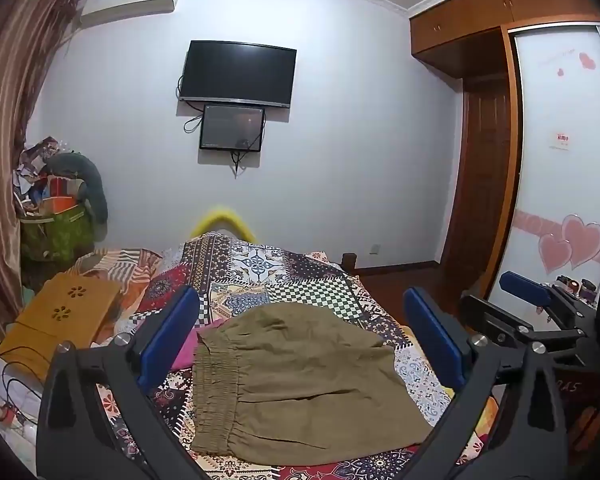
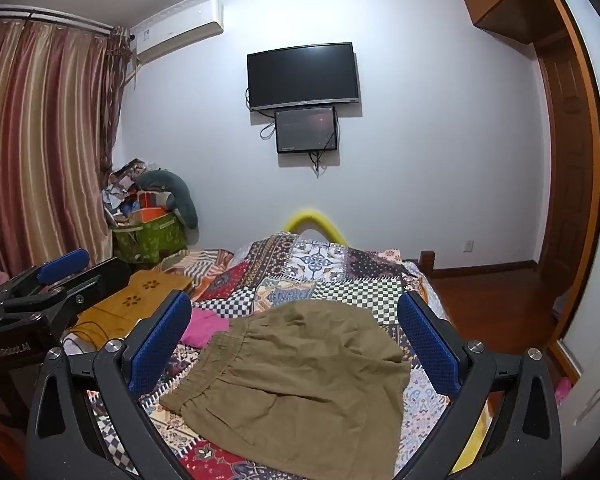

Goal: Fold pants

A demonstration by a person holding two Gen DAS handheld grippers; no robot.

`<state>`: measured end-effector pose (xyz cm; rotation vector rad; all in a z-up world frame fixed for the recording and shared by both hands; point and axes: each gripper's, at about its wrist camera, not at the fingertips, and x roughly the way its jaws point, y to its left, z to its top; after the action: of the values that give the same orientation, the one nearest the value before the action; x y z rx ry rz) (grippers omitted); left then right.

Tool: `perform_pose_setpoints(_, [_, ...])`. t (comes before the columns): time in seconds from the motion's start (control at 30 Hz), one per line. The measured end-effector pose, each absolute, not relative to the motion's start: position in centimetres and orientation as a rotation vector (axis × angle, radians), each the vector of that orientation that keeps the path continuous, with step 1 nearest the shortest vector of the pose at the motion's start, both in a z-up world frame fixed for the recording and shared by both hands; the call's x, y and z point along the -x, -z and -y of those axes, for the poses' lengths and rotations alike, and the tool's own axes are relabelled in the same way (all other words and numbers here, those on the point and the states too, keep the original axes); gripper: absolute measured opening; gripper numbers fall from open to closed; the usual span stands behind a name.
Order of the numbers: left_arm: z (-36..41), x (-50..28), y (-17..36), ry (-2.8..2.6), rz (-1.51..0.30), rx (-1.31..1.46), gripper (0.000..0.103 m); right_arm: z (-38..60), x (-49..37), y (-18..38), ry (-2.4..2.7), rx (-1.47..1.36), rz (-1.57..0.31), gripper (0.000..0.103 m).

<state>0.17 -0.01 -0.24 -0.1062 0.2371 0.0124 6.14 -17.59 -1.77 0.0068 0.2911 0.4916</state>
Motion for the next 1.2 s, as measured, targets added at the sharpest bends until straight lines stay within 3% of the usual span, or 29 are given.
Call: perform_pose_setpoints(1.2, [0.00,-0.74,0.62,-0.013,-0.245,0.105,0.103,17.81,-6.53,1.69,-0.493,-0.011,-0.308,0.103])
